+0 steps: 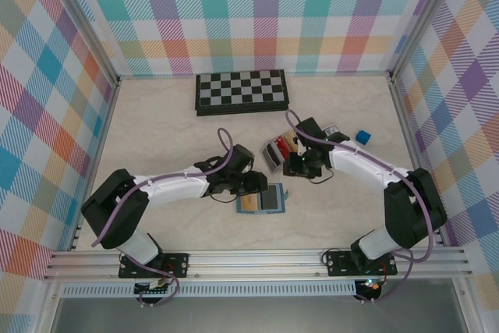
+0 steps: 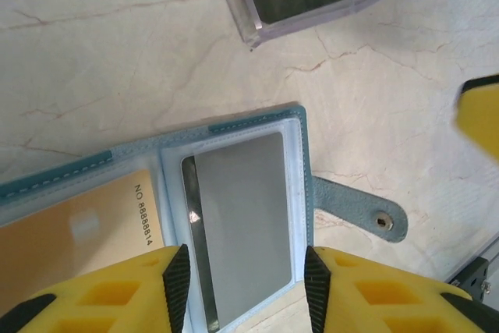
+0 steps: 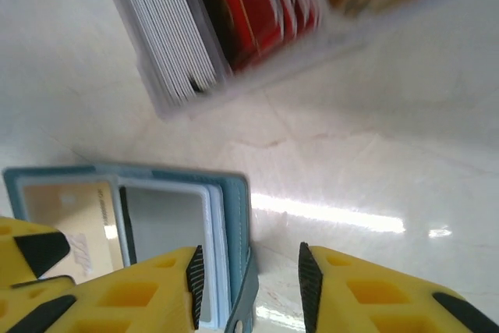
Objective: Put the credit cards into the card holder
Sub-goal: Insert the credit card into the card slot, then pick up the credit card from the storage box.
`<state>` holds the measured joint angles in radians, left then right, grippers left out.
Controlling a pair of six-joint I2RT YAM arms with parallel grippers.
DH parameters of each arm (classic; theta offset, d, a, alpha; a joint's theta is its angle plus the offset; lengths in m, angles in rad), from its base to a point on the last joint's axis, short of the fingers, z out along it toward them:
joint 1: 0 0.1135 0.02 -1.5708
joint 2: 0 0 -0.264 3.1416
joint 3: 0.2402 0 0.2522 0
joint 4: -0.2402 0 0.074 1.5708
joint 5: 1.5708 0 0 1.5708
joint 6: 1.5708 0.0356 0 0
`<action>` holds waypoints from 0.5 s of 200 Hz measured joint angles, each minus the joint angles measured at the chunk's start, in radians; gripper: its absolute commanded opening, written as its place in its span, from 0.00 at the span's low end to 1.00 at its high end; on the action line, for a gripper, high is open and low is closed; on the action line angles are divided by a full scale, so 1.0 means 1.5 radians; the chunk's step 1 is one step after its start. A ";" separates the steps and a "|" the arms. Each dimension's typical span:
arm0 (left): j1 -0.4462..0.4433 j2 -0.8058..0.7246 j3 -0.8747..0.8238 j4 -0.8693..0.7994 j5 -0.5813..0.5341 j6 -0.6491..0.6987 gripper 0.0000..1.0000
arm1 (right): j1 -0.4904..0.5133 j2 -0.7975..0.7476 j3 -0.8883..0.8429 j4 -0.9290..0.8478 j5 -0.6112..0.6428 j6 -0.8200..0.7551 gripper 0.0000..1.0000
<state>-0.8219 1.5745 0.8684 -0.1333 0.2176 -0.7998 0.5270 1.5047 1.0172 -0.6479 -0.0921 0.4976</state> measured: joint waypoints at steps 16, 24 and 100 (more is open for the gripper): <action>0.022 0.021 0.038 -0.016 0.001 -0.005 0.48 | -0.004 0.003 0.040 -0.012 0.024 -0.026 0.30; 0.037 0.039 0.062 -0.018 0.001 -0.010 0.48 | -0.006 0.007 0.061 -0.018 0.034 -0.043 0.28; 0.112 0.212 0.215 -0.012 0.018 -0.054 0.51 | -0.006 0.121 0.206 -0.046 0.080 -0.154 0.28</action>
<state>-0.6533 1.8931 1.1912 -0.1516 0.2447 -0.8814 0.5179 1.6859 1.3258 -0.7170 0.0277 0.2665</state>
